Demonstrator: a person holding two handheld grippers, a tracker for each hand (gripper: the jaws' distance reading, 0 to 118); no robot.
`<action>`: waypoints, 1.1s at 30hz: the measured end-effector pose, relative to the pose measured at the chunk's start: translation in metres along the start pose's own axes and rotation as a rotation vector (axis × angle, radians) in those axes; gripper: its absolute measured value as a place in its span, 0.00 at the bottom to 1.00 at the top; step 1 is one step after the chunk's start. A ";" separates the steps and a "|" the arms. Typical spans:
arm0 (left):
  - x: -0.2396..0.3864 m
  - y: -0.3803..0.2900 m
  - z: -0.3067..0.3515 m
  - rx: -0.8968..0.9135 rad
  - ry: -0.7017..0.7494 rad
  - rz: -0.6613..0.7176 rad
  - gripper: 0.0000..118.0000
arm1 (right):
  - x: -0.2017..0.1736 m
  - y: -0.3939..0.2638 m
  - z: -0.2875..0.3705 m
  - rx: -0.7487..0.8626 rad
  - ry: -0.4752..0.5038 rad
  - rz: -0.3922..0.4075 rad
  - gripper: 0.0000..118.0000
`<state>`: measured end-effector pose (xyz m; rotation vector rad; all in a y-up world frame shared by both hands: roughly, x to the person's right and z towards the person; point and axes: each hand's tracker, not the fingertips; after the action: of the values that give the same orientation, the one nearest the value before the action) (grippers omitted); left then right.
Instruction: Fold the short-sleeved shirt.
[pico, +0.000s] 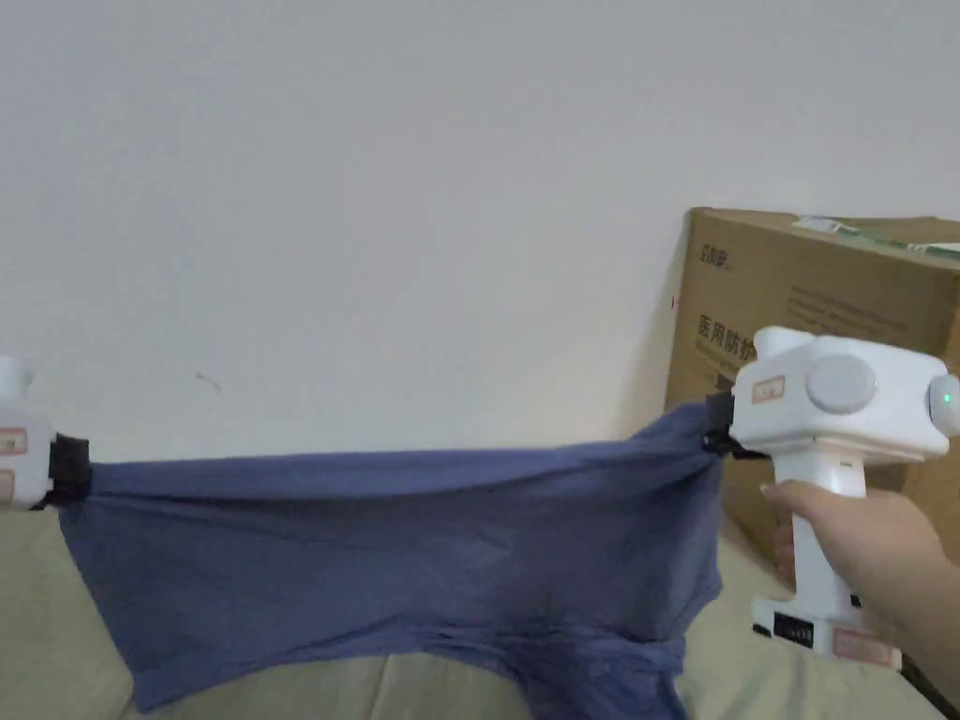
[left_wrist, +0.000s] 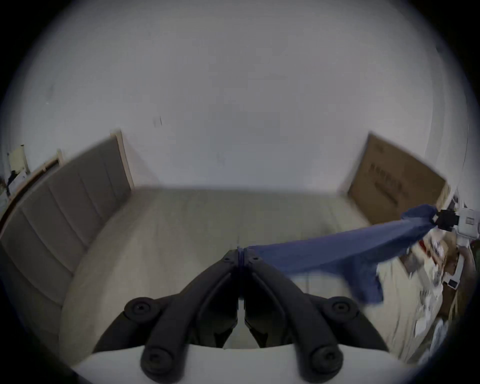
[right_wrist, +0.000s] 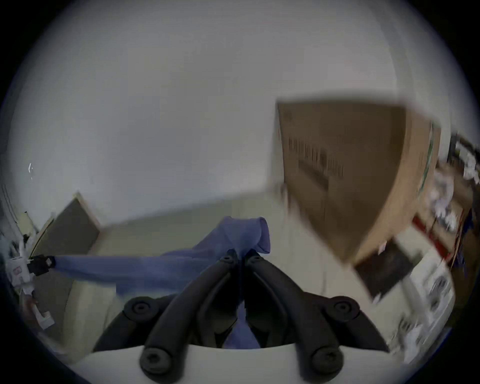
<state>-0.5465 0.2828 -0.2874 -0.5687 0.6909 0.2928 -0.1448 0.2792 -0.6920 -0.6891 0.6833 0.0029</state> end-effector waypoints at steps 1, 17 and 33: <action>-0.004 -0.031 -0.009 -0.067 0.011 -0.007 0.01 | 0.013 -0.038 -0.010 -0.104 0.010 -0.007 0.01; -0.061 -0.325 0.115 -0.442 -0.075 -0.034 0.01 | 0.121 -0.344 0.133 -0.577 0.069 0.048 0.01; -0.058 -0.383 0.171 -0.539 -0.082 -0.065 0.01 | 0.116 -0.390 0.184 -0.617 0.045 0.125 0.02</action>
<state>-0.3350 0.0684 0.0100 -1.0842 0.5097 0.4435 0.1387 0.0580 -0.4272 -1.2385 0.7733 0.3258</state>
